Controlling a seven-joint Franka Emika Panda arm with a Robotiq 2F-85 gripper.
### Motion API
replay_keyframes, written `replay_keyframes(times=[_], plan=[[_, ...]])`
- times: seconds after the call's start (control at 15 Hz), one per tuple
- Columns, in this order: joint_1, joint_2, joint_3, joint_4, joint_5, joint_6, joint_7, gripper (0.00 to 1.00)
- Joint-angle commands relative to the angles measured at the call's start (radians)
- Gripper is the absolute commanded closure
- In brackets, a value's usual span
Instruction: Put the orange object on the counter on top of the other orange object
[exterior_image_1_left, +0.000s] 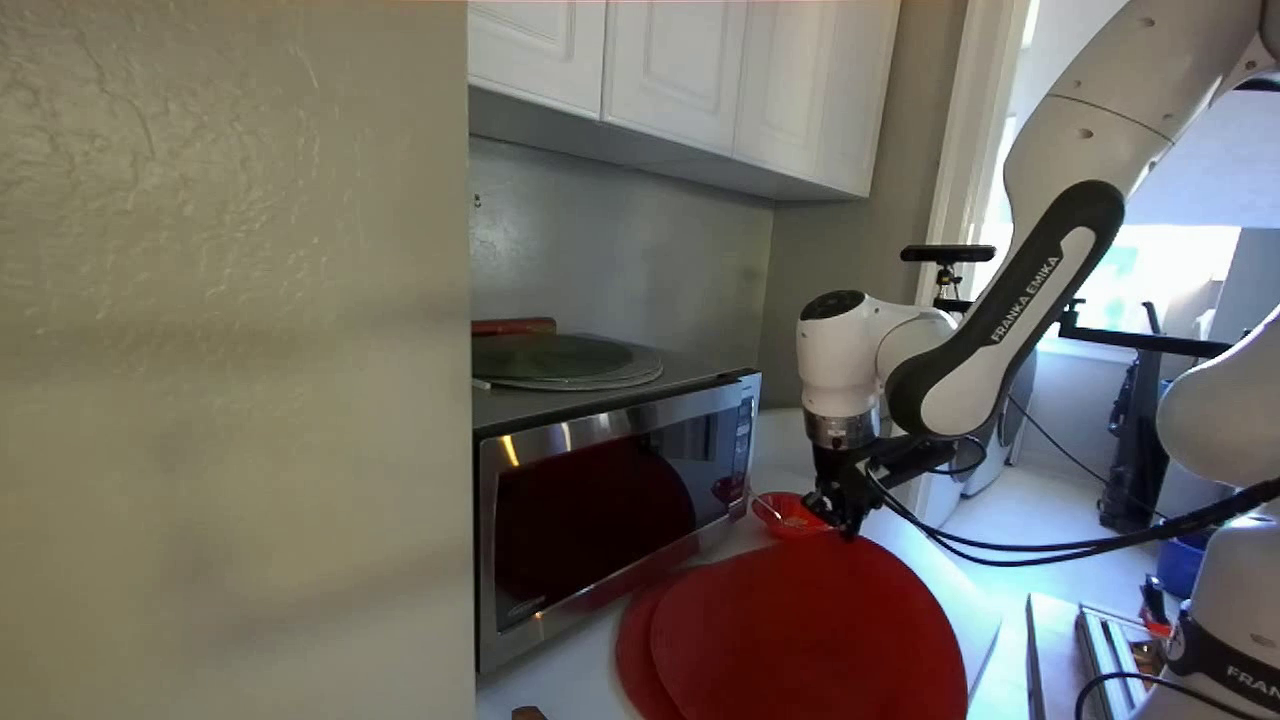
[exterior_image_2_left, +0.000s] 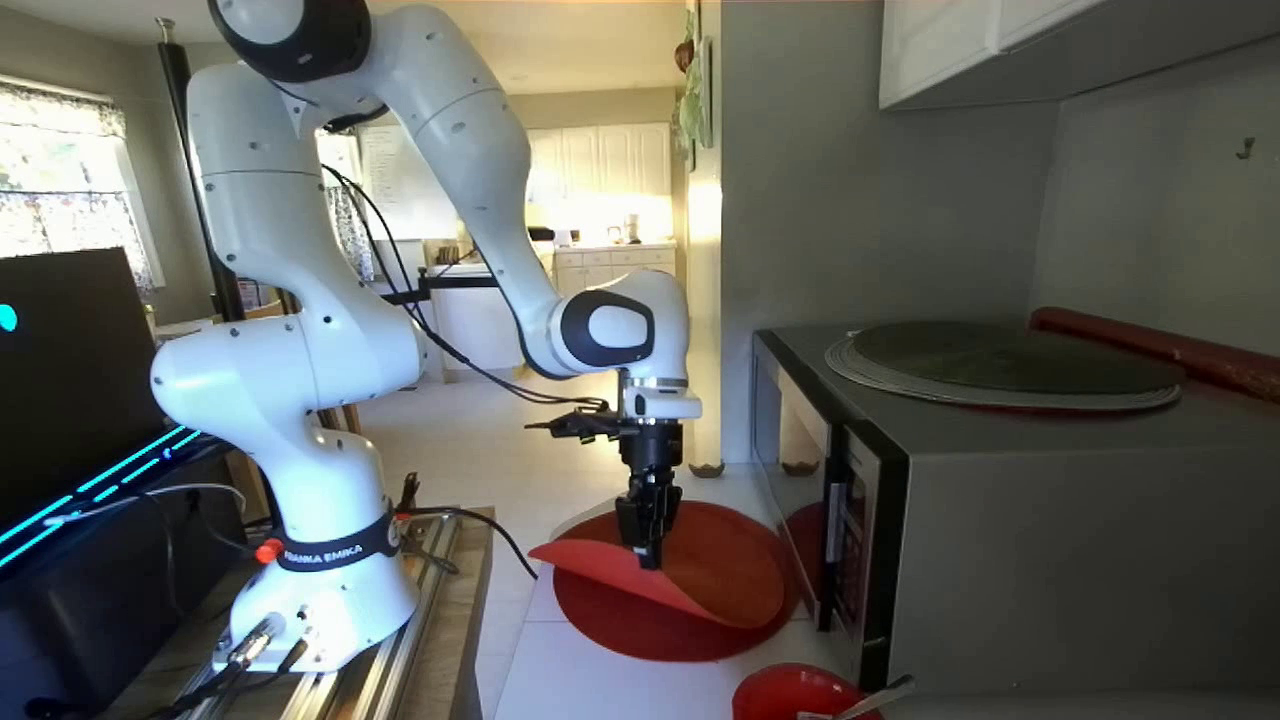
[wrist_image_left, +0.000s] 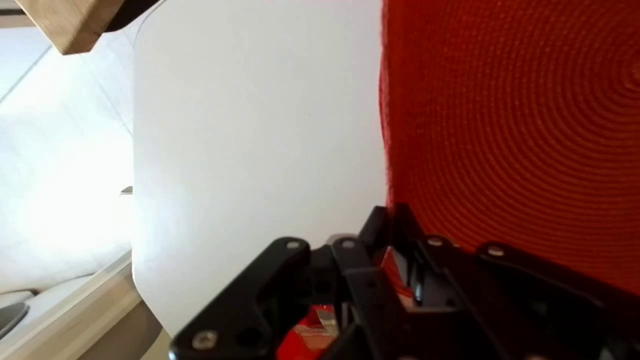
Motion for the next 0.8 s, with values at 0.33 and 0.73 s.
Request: replay_keyframes(times=[0.33,0.73], plan=[[-0.091,0.099,-0.003,0.118,-0.420,-0.035,0.124,0.98],[-0.091,0.157,-0.008,0.142,-0.550,-0.071,0.143,0.48]])
